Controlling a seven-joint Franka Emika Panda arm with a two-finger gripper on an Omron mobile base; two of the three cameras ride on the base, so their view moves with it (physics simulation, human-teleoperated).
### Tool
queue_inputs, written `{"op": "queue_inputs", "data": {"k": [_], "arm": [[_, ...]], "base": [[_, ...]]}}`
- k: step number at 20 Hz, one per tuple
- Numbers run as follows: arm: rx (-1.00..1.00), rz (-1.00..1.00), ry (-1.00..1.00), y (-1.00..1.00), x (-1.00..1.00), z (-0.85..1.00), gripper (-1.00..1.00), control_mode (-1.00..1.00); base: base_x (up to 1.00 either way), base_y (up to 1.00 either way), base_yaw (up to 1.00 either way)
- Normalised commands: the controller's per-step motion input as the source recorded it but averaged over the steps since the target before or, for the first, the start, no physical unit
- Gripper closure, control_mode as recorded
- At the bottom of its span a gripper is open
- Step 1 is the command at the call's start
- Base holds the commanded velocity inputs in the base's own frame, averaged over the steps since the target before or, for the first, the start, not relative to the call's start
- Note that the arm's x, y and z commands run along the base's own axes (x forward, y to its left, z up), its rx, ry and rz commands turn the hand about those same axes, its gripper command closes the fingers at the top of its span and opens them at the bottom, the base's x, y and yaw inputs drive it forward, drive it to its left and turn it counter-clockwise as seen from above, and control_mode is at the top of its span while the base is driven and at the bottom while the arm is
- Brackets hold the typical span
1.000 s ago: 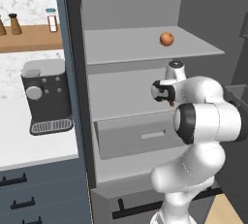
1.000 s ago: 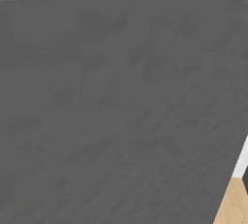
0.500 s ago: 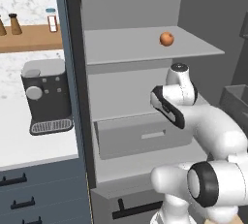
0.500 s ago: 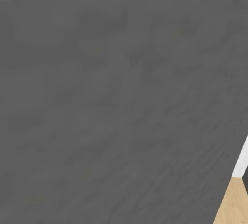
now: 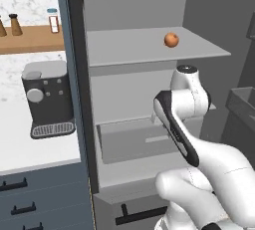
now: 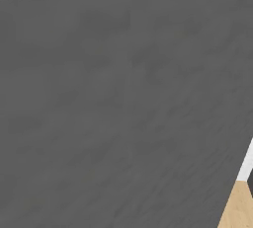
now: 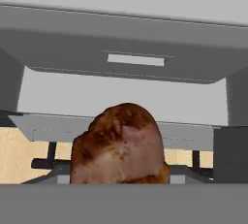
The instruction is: Place one onion and one chicken drumstick in each tupperware on the nearby counter, to pack two identical lunches.
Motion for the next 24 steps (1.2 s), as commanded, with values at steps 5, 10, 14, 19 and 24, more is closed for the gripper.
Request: {"op": "queue_inputs", "data": {"k": [5, 10, 14, 19, 24], "arm": [[0.00, 0.00, 0.00, 0.00, 0.00, 0.00, 1.00, 1.00], [0.00, 0.00, 0.00, 0.00, 0.00, 0.00, 1.00, 1.00], [0.00, 0.00, 0.00, 0.00, 0.00, 0.00, 1.00, 1.00], [0.00, 0.00, 0.00, 0.00, 0.00, 0.00, 1.00, 1.00], [0.00, 0.00, 0.00, 0.00, 0.00, 0.00, 1.00, 1.00]], "base": [[-1.00, 0.68, 0.21], [-1.00, 0.91, 0.23], [-0.60, 1.00, 0.29], [0.26, 1.00, 0.08], [0.84, 1.00, 0.00]]}}
